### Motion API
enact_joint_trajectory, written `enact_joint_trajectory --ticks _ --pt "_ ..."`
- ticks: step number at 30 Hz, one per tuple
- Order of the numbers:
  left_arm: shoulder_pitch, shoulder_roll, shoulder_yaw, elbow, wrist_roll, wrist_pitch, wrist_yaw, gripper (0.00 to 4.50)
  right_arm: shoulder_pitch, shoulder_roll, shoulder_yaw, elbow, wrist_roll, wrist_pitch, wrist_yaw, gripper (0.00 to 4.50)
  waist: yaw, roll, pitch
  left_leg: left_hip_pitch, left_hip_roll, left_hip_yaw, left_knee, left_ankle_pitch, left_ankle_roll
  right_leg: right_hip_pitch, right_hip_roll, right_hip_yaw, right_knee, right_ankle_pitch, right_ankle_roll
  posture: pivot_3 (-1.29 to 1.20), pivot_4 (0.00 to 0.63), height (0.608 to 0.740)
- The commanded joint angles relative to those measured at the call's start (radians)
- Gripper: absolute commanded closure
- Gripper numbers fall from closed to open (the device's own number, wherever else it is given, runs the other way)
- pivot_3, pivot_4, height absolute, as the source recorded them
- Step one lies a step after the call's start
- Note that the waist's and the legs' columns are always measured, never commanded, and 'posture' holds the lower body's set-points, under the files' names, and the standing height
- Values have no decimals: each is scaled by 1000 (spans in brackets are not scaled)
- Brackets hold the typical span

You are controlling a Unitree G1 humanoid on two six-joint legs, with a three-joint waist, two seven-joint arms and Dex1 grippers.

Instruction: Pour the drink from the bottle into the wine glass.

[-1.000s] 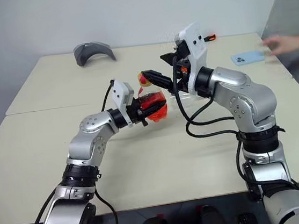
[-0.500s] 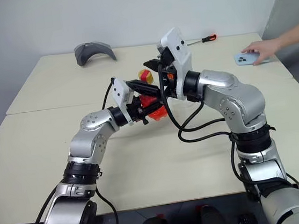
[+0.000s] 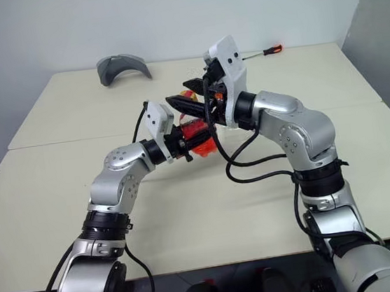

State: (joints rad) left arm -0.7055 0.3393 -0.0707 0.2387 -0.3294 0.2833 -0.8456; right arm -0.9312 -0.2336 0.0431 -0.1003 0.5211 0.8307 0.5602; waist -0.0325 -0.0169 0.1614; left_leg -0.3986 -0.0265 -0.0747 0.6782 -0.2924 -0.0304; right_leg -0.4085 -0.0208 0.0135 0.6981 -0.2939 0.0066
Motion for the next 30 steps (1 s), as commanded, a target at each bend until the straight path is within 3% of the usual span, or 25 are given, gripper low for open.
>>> enact_joint_trajectory --ticks 1,6,14,18,27,30 --pt "-10 -3 20 -59 -15 -2 0 3005 -27 -2 -15 -22 10 -17 6 3014 0 0 0 0 0 0 0 0 0 0 0 0 0 0 0 0 150 740" --pt "-12 -4 21 -63 -15 5 2 3078 -26 -8 -9 -23 8 -24 18 4494 0 0 0 0 0 0 0 0 0 0 0 0 0 0 0 0 150 740" --pt "30 14 18 -158 -38 57 -9 3078 -40 -17 0 1 4 -49 58 4500 -1 0 0 0 0 0 0 0 0 0 0 0 0 0 0 0 150 740" --pt "55 21 20 -198 -40 79 -9 3078 -71 -23 -18 43 23 -58 97 3596 0 0 0 0 0 0 0 0 0 0 0 0 0 0 0 0 150 740" --pt "47 25 29 -186 -39 80 -4 3078 -70 -54 -29 23 54 -22 138 348 0 0 0 0 0 0 0 0 0 0 0 0 0 0 0 0 150 740" --pt "40 26 27 -177 -38 77 -5 3079 -60 -66 -22 19 49 -23 142 335 0 0 0 0 0 0 0 0 0 0 0 0 0 0 0 0 150 740"
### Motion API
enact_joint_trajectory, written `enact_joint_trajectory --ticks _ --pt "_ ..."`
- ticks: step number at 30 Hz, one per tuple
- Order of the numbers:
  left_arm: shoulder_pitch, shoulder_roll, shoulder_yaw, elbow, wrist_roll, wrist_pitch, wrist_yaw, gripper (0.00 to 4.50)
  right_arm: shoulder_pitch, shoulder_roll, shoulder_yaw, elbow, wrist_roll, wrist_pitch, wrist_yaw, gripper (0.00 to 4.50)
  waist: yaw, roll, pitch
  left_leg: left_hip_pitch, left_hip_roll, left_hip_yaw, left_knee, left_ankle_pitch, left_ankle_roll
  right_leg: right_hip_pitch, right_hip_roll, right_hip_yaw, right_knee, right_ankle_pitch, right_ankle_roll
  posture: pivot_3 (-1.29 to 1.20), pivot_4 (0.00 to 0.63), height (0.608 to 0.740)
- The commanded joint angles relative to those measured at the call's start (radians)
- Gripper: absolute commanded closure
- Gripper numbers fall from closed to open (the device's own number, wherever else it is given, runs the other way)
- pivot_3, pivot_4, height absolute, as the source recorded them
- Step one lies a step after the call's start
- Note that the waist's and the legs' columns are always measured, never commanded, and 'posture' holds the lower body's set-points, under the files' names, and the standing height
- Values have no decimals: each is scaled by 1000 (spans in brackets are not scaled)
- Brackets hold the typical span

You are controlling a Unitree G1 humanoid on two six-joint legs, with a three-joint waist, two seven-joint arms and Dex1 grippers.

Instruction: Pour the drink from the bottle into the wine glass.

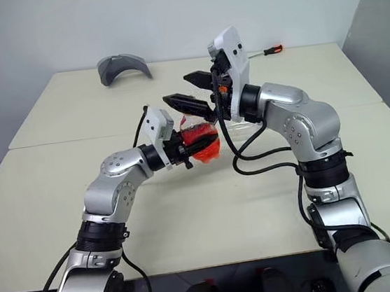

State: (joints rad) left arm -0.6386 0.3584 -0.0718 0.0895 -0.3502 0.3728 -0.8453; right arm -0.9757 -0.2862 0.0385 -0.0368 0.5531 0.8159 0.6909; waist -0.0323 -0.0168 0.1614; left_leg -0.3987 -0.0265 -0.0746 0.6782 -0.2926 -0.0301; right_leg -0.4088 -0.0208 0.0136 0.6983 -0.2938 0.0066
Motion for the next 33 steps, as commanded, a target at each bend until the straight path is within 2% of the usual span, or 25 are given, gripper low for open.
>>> enact_joint_trajectory --ticks 1,16,19,26,33 --pt "-32 5 27 -23 -16 -14 -6 3079 -9 -16 -12 -43 9 -13 11 335 0 0 0 0 0 0 0 0 0 0 0 0 0 0 0 0 150 740" --pt "-84 1 26 43 -6 -46 -25 3080 0 -11 4 -4 -24 -46 21 335 0 0 0 0 0 0 0 0 0 0 0 0 0 0 0 0 150 740" --pt "-81 0 24 42 -6 -48 -26 3080 0 -10 1 1 -22 -48 23 954 0 0 0 0 0 0 0 0 0 0 0 0 0 0 0 0 150 740" --pt "-88 -3 25 51 -6 -55 -23 3080 4 -16 7 -5 -22 -47 39 3291 0 0 0 0 0 0 0 0 0 0 0 0 0 0 0 0 150 740" --pt "-77 -2 23 28 -11 -52 -23 3080 6 -26 15 -17 -16 -51 63 3312 0 0 0 0 0 0 0 0 0 0 0 0 0 0 0 0 150 740"
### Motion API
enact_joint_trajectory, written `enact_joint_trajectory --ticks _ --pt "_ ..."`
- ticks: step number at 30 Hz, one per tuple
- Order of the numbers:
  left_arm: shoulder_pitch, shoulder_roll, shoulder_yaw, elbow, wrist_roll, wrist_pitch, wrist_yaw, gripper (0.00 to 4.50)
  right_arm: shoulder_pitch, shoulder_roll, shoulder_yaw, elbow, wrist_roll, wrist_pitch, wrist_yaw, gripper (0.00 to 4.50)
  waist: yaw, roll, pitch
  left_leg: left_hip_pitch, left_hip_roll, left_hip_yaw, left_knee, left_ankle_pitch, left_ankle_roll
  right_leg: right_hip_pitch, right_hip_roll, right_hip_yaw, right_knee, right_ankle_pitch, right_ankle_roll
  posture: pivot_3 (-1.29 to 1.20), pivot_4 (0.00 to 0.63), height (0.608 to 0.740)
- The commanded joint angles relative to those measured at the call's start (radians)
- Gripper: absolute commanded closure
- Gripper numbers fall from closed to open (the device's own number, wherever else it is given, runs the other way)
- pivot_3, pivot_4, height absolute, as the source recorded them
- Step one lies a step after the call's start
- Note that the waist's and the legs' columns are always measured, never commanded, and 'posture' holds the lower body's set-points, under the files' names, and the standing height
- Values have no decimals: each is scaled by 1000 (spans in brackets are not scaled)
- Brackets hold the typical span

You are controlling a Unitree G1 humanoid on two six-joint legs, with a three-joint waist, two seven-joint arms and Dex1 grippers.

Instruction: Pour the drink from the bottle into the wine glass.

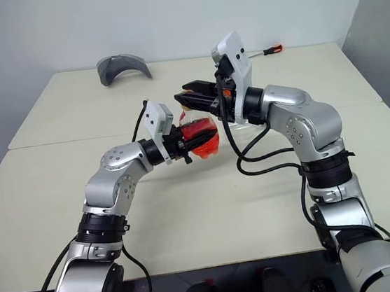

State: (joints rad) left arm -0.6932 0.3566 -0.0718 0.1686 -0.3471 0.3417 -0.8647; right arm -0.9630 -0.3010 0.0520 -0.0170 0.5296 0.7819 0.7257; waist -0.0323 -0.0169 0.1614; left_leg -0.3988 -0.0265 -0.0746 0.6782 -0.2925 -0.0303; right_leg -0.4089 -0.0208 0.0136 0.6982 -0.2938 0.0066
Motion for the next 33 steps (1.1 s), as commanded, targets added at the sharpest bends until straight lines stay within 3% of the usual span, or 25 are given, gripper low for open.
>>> enact_joint_trajectory --ticks 1,6,14,20,21,28,33 --pt "-12 2 22 -75 -21 -11 -5 3080 -11 -17 6 -35 14 -23 52 3312 0 0 0 0 0 0 0 0 0 0 0 0 0 0 0 0 150 740" --pt "109 34 -2 -280 -62 50 -30 3080 -35 -48 58 -9 30 -68 235 3312 -4 0 0 0 0 0 0 0 0 0 0 1 0 0 0 0 150 740" --pt "381 191 40 -685 -194 178 -49 3081 -152 -9 197 208 -44 -262 585 3312 -17 1 1 1 1 -1 -1 -1 2 0 0 0 0 0 0 0 150 740" --pt "501 241 100 -767 -212 181 -12 3116 -208 22 227 357 -96 -360 697 3312 0 1 1 1 1 -1 -1 -1 1 1 0 -1 -1 0 0 0 150 740" --pt "501 236 107 -755 -202 180 3 3116 -210 15 221 363 -91 -348 709 2552 5 1 1 1 1 -2 0 -1 1 1 0 -1 -1 0 0 0 150 740" --pt "394 145 163 -566 -132 199 208 3132 -111 -72 159 214 -62 -228 628 167 20 1 1 1 0 -3 1 -1 1 2 -1 -3 -2 0 0 0 150 740" --pt "344 104 145 -476 -77 137 268 3132 -19 -105 41 68 -39 -120 414 0 6 1 1 1 0 -2 -1 -1 1 1 -1 -2 -1 0 0 0 150 740"
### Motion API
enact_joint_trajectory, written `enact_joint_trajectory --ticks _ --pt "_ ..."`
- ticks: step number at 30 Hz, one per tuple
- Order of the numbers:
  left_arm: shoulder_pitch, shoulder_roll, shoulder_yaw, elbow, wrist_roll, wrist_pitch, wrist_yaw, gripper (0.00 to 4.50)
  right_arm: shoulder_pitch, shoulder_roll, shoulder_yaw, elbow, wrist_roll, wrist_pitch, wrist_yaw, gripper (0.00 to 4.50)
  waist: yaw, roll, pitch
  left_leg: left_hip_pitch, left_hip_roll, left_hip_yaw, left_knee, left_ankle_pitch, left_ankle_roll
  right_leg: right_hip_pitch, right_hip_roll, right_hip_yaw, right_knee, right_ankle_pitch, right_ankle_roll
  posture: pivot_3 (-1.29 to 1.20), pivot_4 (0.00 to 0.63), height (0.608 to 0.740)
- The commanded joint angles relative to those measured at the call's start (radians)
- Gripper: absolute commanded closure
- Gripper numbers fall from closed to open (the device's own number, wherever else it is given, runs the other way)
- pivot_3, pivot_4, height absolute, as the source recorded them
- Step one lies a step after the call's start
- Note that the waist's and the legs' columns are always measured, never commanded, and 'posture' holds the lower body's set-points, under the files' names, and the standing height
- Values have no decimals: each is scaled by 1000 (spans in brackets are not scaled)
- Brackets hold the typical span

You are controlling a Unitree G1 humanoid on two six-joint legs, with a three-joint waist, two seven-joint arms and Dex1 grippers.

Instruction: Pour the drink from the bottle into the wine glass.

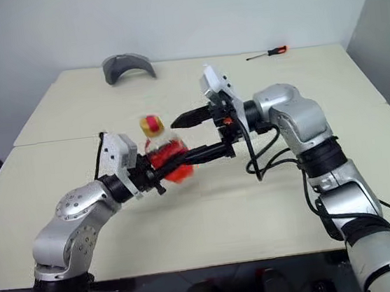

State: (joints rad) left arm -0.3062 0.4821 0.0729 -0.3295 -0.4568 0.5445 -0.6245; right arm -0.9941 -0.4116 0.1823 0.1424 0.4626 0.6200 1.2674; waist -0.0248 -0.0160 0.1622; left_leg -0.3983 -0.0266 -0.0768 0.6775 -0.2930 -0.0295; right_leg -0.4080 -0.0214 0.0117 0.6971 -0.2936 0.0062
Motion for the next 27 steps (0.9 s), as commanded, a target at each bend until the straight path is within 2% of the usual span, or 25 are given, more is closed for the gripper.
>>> enact_joint_trajectory --ticks 1,4,7,9,18,27 --pt "-58 -34 -5 51 50 -90 37 3132 29 10 -116 -104 21 48 -185 0 -2 0 0 0 0 0 0 0 0 0 0 0 0 0 0 0 150 740" --pt "-99 -72 -26 142 93 -158 47 3132 77 42 -172 -146 -14 51 -362 0 -1 0 0 0 0 0 0 0 0 0 0 0 1 0 0 0 150 740" --pt "-179 -115 -39 256 124 -219 55 3132 91 97 -176 -196 -68 35 -534 0 -2 0 0 0 0 1 0 1 -1 0 0 0 1 0 0 0 150 740" --pt "-224 -137 -43 313 132 -247 46 3133 96 127 -173 -227 -68 46 -589 0 -3 0 0 0 0 1 0 2 -3 -1 0 0 1 0 0 0 150 740" --pt "-309 -179 -56 439 156 -320 22 3133 96 184 -141 -305 -42 104 -671 0 -6 0 0 0 0 2 0 2 -3 -1 0 2 1 0 0 0 150 740" --pt "-304 -193 -62 431 155 -317 17 3133 44 232 -67 -201 -95 45 -677 0 -7 0 0 -1 0 2 0 2 -3 -1 0 2 1 0 0 0 150 740"
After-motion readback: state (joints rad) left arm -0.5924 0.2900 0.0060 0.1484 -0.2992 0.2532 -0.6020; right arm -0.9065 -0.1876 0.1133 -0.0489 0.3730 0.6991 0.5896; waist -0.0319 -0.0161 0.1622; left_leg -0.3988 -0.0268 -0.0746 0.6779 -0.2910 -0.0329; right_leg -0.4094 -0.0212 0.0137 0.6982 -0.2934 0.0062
